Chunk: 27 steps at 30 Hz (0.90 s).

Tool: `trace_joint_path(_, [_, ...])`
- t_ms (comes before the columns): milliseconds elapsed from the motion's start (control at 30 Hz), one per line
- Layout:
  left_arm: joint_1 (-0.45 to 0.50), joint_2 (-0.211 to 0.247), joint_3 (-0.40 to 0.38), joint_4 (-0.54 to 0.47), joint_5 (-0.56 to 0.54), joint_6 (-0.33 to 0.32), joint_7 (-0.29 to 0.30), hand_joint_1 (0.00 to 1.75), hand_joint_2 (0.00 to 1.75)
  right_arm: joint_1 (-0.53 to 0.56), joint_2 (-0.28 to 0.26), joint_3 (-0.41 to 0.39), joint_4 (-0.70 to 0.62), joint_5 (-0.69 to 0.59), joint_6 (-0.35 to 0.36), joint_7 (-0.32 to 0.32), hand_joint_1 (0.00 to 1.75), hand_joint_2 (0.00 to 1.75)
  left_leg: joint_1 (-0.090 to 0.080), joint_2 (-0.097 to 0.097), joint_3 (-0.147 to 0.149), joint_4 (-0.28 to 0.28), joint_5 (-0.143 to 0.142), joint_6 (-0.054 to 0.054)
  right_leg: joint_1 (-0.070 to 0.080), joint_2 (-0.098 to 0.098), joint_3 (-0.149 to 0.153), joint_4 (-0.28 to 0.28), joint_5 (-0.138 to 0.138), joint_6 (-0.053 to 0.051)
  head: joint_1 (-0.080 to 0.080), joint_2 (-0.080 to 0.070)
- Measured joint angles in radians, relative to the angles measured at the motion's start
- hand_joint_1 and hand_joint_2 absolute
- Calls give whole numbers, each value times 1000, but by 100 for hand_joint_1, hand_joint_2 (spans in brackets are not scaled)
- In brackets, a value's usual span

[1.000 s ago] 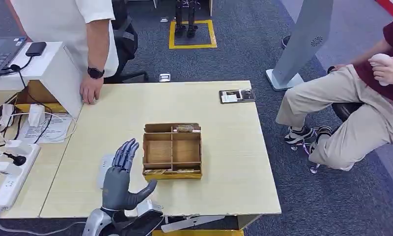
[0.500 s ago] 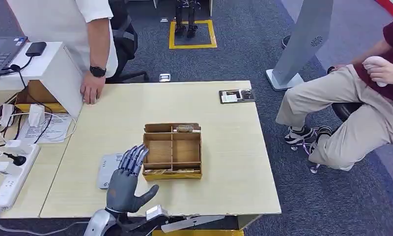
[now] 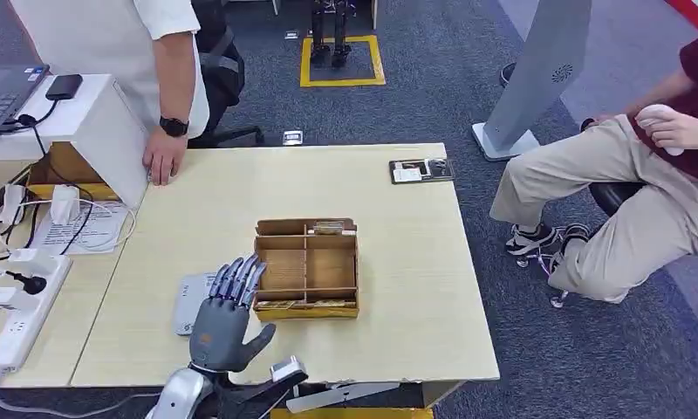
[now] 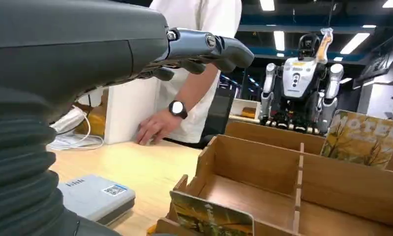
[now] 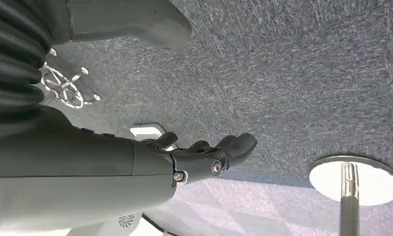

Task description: Pass the card to the sensor for recognition and then transmit it.

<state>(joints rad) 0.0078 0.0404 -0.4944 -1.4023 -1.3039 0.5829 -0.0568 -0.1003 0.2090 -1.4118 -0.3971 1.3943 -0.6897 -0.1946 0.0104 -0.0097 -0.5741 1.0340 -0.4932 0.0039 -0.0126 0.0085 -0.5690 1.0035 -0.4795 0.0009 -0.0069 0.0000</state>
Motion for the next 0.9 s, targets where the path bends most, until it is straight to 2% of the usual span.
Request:
trace_joint_path(167, [-8, 0, -6, 11, -48, -7, 37, 0, 175, 0, 0, 0, 3, 0, 0, 4, 0, 175, 0, 0, 0, 0, 0, 0, 0, 0, 0, 0, 0, 0, 0, 0])
trace_joint_path(567, [-28, 0, -26, 51, -101, -46, 81, 0, 175, -1, -1, 0, 5, 3, 0, 5, 0, 175, 0, 0, 0, 0, 0, 0, 0, 0, 0, 0, 0, 0, 0, 0])
trace_joint_path(900, [-39, 0, -36, 85, -112, -49, 91, 0, 175, -2, -3, 2, 8, 5, 0, 5, 0, 175, 0, 0, 0, 0, 0, 0, 0, 0, 0, 0, 0, 0, 0, 0])
